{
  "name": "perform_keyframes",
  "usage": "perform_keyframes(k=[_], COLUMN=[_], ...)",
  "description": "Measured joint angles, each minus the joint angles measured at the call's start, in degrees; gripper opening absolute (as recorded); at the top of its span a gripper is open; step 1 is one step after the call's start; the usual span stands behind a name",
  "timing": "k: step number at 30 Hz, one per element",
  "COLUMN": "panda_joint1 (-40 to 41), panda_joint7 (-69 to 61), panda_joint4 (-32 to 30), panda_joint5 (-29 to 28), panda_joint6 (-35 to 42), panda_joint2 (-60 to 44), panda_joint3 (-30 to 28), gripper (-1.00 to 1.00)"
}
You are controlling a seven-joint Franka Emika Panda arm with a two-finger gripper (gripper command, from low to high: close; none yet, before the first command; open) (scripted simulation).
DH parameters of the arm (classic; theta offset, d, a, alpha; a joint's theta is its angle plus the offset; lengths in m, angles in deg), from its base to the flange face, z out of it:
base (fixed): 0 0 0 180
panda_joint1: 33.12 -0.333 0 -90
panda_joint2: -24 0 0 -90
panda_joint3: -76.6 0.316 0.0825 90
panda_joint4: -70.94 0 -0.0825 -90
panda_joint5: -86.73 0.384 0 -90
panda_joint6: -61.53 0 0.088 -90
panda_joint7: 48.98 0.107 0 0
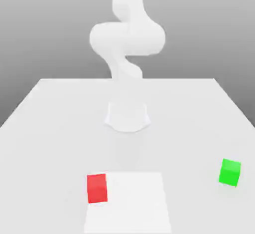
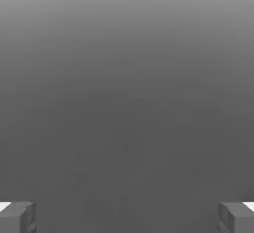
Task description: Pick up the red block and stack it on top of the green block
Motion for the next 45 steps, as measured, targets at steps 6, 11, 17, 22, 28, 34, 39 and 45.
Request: perform_keyframes(k=[6, 11, 17, 22, 28, 34, 39, 45], panda_joint1=[2.86, 5.34, 8.77, 11.74, 11.75, 11.53, 11.52, 11.72], panda_joint7=[11.73, 22.71, 38.66, 55.82, 65.4, 65.82, 65.9, 65.36], panda_joint4=[-5.63, -10.2, -15.81, -20.6, -21.62, -20.82, -20.82, -22.18], panda_joint5=[5.75, 8.43, 7.82, 1.88, -3.67, -3.97, -4.06, -3.38], panda_joint6=[-5.88, -10.72, -16.9, -22.31, -30.31, -35.84, -35.87, -27.63], panda_joint2=[-11.41, -20.62, -31.33, -39.73, -49.81, -56.38, -56.26, -46.59], panda_joint3=[0.09, 1.38, 3.38, 3.39, 1.7, 1.4, 1.39, 1.77], gripper=[0.0, 0.0, 0.0, 0.0, 0.0, -1.0, -1.0, -1.0])
